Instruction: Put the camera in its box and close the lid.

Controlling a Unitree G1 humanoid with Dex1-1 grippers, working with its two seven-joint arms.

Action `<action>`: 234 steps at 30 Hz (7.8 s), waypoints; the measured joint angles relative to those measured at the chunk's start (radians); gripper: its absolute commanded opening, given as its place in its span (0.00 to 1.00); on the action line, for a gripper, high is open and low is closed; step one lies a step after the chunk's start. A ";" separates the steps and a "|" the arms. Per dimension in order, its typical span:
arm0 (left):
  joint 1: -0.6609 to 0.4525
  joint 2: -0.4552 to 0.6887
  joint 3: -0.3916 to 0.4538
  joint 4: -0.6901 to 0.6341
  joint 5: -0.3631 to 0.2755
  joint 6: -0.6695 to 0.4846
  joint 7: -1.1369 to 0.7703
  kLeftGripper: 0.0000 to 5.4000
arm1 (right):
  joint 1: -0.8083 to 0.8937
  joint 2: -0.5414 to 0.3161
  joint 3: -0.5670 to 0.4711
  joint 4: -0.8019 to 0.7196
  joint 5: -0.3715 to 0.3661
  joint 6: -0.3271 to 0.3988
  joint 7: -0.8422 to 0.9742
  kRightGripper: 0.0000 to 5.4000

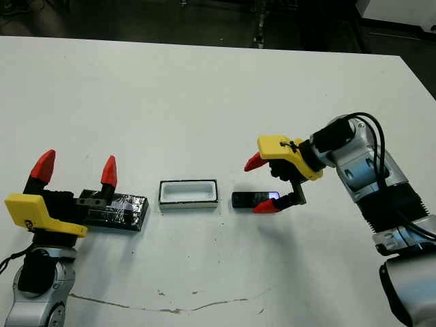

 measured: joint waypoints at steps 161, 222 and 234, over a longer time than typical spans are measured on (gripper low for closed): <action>0.023 -0.010 -0.018 -0.022 -0.030 -0.018 0.004 1.00 | -0.063 0.334 0.046 0.083 0.040 0.119 -0.142 0.31; 0.031 -0.002 -0.014 -0.035 -0.030 -0.014 0.000 1.00 | 0.480 0.254 -0.610 -0.554 0.458 0.430 -0.695 0.68; -0.001 0.072 0.049 -0.049 -0.087 0.016 -0.069 1.00 | 0.870 0.455 -0.664 -0.788 0.466 0.225 -1.024 0.31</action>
